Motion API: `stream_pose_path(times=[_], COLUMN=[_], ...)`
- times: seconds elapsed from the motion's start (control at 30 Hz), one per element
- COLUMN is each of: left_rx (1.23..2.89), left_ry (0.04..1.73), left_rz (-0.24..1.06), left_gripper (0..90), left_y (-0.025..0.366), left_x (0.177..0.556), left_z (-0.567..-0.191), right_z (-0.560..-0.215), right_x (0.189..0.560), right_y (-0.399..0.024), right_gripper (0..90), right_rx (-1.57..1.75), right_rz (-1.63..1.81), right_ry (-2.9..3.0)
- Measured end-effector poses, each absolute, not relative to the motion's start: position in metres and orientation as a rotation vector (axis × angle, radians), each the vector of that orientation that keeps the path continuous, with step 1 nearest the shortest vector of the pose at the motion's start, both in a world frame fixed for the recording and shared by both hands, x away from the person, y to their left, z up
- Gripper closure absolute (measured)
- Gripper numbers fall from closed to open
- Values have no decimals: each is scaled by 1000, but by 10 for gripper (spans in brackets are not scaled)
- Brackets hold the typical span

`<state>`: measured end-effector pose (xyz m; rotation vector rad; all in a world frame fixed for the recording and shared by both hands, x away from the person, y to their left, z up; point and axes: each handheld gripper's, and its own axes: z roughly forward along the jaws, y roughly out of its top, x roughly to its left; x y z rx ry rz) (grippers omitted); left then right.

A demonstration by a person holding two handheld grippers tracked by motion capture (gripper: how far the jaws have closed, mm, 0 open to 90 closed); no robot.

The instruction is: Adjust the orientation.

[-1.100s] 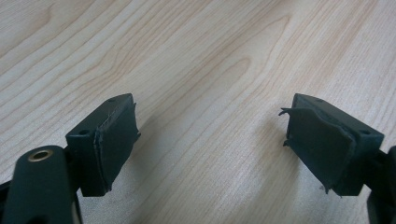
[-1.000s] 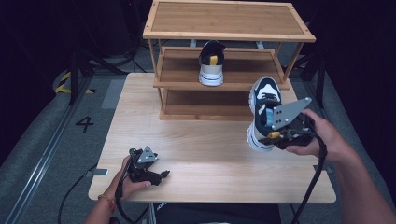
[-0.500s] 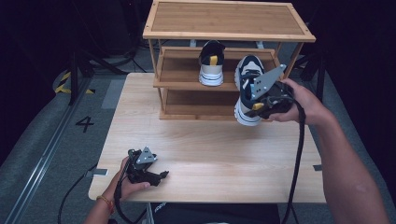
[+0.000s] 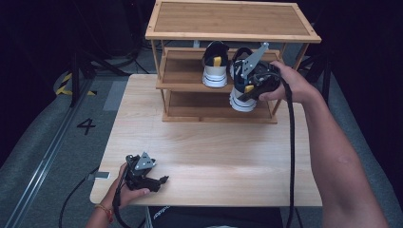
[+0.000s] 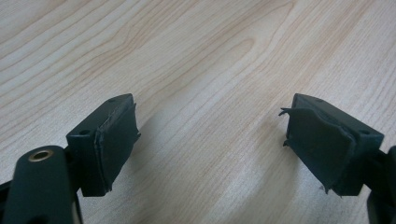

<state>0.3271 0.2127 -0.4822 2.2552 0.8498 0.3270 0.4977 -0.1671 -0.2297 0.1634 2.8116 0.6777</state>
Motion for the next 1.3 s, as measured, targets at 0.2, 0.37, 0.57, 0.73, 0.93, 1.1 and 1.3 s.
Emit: stream_pose_path(times=[0.2,0.37,0.57,0.73,0.93,1.1,1.3], left_rx=[2255,2256,2256,2256,2256,2256,2256], left_ry=[850,852,849,848,848,850,853], left_rz=[327,325,326,327,327,329,328], left_gripper=[169,169,169,169,169,168,169], left_y=[213,213,213,213,213,213,213], left_x=[327,327,327,327,327,327,327], left_z=[-482,-482,-482,-482,-482,-482,-482], right_z=[-227,-225,-219,-219,-216,-214,-215], right_x=[515,529,536,536,531,524,512], right_y=[-163,-159,-157,-158,-162,-167,-176], right_gripper=[678,663,575,497,433,408,396], right_rx=[180,215,227,249,282,307,382], right_rz=[636,627,637,653,747,833,944], right_ry=[2818,2801,2768,2684,2561,2474,2356])
